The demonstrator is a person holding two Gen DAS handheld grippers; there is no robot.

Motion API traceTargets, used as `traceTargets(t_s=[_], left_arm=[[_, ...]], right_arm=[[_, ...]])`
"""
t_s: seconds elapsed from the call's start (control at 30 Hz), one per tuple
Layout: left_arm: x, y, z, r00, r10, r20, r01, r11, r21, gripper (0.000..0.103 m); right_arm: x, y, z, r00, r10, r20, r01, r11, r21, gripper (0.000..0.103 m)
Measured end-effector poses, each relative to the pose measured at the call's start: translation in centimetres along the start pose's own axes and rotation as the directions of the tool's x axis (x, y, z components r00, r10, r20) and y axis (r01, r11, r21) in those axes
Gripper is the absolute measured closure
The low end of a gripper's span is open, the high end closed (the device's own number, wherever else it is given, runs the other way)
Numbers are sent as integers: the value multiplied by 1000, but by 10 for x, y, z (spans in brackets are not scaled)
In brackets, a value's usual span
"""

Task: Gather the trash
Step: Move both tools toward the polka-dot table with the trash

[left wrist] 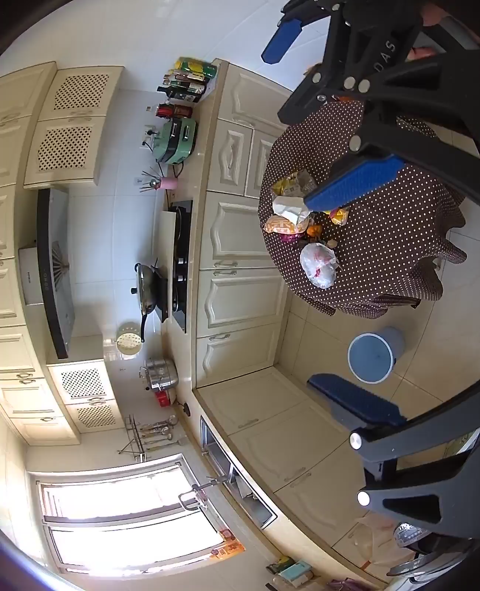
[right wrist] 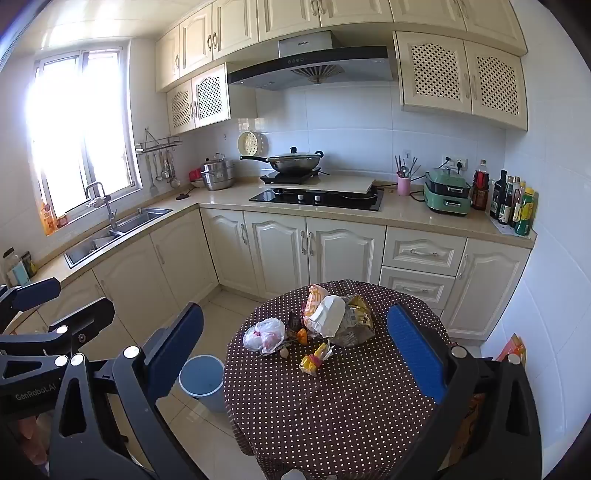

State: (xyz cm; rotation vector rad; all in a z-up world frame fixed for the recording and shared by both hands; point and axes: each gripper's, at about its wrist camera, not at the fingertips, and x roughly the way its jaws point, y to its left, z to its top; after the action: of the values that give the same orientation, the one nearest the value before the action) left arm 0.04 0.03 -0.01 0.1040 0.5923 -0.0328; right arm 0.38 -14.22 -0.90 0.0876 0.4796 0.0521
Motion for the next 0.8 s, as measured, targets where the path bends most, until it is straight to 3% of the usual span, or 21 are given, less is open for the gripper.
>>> traceTargets(t_s=[0.8], left_arm=[[7, 0, -1, 1000, 3, -7, -3, 1000, 5, 15]], right_arm=[[3, -4, 1, 1000, -2, -8, 2, 1000, -1, 7]])
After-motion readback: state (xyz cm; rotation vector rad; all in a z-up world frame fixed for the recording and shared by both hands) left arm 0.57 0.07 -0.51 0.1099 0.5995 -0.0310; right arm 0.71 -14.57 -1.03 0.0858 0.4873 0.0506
